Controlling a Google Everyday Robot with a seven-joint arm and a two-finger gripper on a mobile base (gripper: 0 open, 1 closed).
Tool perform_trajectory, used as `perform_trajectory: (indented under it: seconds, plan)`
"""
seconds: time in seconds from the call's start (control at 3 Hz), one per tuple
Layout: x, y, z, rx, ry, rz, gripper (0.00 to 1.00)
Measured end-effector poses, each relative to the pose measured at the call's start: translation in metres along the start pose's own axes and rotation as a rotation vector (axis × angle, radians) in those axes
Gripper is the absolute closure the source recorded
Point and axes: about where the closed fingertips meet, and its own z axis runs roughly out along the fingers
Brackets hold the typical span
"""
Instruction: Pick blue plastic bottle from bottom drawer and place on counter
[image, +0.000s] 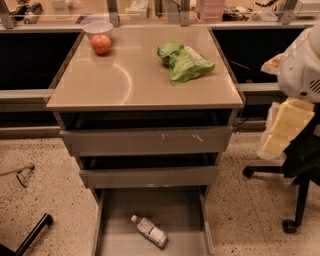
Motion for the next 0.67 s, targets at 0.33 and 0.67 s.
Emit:
perform_trajectory:
  seconds: [0.33,0.67]
  plan:
    - [-0.0124,0.0365,0.0934,-0.058,-0.085,0.06,0.0]
    - [-0.0124,0.0365,0.0935,-0.058,-0.085,0.06,0.0]
